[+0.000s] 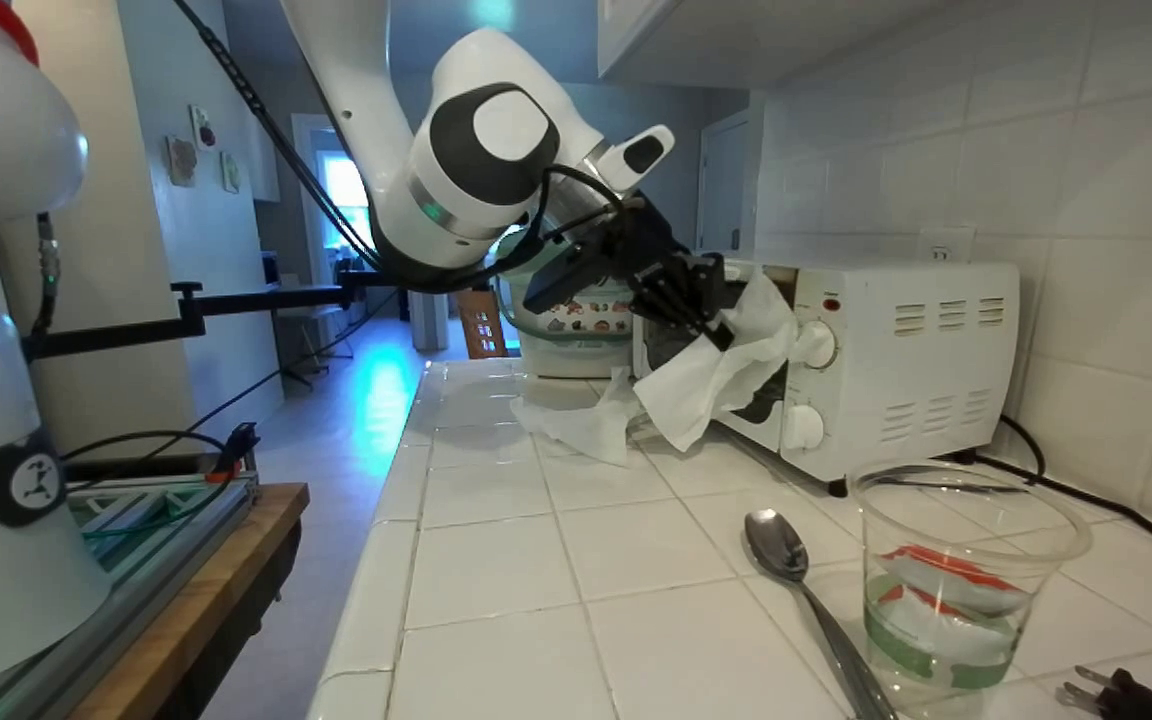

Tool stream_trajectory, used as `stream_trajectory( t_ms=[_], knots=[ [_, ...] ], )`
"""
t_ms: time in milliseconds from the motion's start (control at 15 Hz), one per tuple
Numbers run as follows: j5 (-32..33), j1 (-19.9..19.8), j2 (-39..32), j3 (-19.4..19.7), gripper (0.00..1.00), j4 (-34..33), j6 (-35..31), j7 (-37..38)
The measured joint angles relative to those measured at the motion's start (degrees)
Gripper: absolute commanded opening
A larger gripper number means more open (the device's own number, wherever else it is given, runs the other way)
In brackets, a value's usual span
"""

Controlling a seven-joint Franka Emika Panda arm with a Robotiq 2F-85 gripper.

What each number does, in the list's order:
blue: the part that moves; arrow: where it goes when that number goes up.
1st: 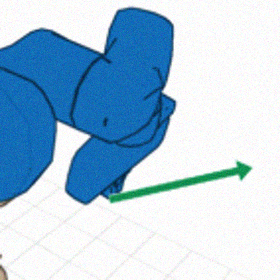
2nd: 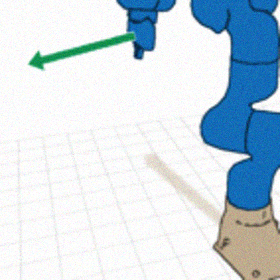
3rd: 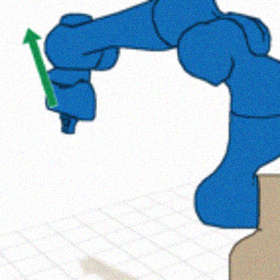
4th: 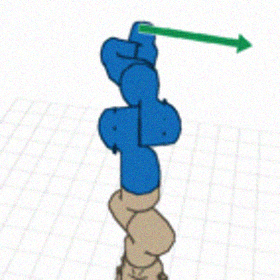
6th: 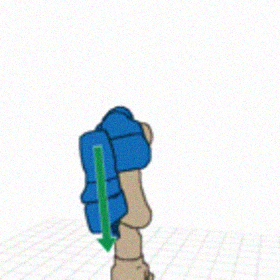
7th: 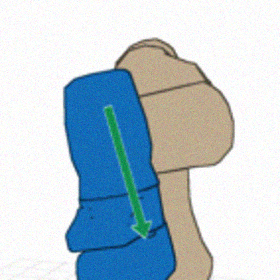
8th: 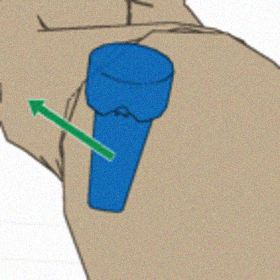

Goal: Pick up the tissue and then use it to wipe the mini oven door

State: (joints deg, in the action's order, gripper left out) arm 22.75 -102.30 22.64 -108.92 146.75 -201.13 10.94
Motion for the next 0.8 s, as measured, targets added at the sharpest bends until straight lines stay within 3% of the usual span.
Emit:
stream_trajectory(
  t_ms=[467, 800],
  knots=[
    [0.2, 4.6, -0.4, -5.0, 0.00, -1.8, -0.2, 0.1],
    [2.5, 5.1, -2.2, -8.5, 0.00, -2.7, -0.3, 0.0]
  ],
)
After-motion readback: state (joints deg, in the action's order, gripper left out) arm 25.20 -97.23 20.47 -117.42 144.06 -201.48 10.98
